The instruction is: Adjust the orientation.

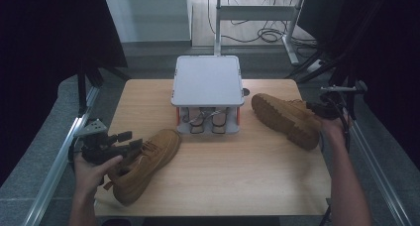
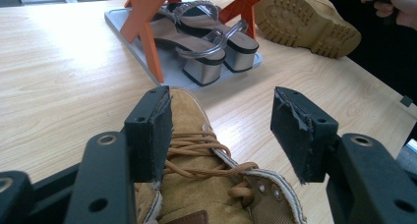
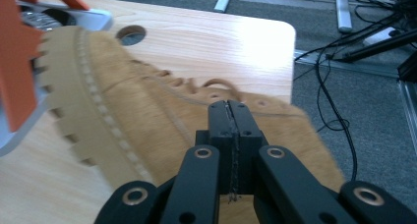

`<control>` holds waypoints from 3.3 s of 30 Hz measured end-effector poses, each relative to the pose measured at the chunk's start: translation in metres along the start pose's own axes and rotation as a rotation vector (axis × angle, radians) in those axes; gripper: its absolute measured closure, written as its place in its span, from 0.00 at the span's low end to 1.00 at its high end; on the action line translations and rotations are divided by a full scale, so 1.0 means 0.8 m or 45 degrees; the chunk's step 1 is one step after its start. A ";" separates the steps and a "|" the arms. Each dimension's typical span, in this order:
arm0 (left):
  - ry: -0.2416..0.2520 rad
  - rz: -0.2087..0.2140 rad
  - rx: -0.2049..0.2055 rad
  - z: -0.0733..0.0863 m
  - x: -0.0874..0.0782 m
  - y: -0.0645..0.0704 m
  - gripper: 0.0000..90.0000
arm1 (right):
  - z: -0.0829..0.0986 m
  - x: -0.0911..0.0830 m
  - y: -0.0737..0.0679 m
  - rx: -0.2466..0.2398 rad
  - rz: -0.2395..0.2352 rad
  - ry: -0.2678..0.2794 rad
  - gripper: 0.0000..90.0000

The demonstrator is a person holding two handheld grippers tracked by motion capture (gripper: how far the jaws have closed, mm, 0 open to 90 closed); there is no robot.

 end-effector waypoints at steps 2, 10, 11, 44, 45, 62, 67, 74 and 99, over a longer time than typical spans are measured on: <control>0.000 -0.002 0.000 0.000 0.000 0.000 0.46 | -0.001 0.005 0.007 0.015 -0.015 0.000 1.00; -0.007 -0.008 -0.007 0.001 0.002 -0.004 0.46 | 0.002 0.021 0.009 -0.024 -0.016 -0.024 1.00; -0.007 -0.008 -0.007 0.001 0.002 -0.003 0.46 | 0.002 0.022 0.012 -0.018 -0.010 -0.026 1.00; 0.009 -0.011 -0.011 0.000 -0.005 -0.005 0.46 | 0.020 0.033 -0.007 -0.077 -0.098 -0.084 1.00; 0.009 -0.012 -0.010 0.001 -0.005 -0.005 0.46 | 0.020 0.033 -0.008 -0.074 -0.098 -0.086 1.00; 0.008 -0.021 -0.016 0.002 -0.005 -0.008 0.46 | 0.004 0.026 0.011 -0.046 -0.081 -0.026 1.00; -0.002 -0.032 -0.017 0.003 -0.002 -0.009 0.46 | -0.004 0.031 0.046 0.041 -0.027 -0.004 0.91; -0.004 -0.047 -0.020 0.003 -0.003 -0.009 0.46 | -0.002 0.043 0.067 0.075 -0.066 -0.038 0.75; 0.002 -0.061 -0.018 0.002 -0.006 -0.008 0.46 | 0.005 0.054 0.082 0.244 -0.221 -0.167 0.40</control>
Point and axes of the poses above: each handheld gripper's, and its own axes: x roughly forward along the jaws, z roughly out of its underside, y roughly to its right, the point moved 6 cm from there along x, roughly forward along the jaws, and after that the axes turned 1 degree about y, right-handed, at the moved point
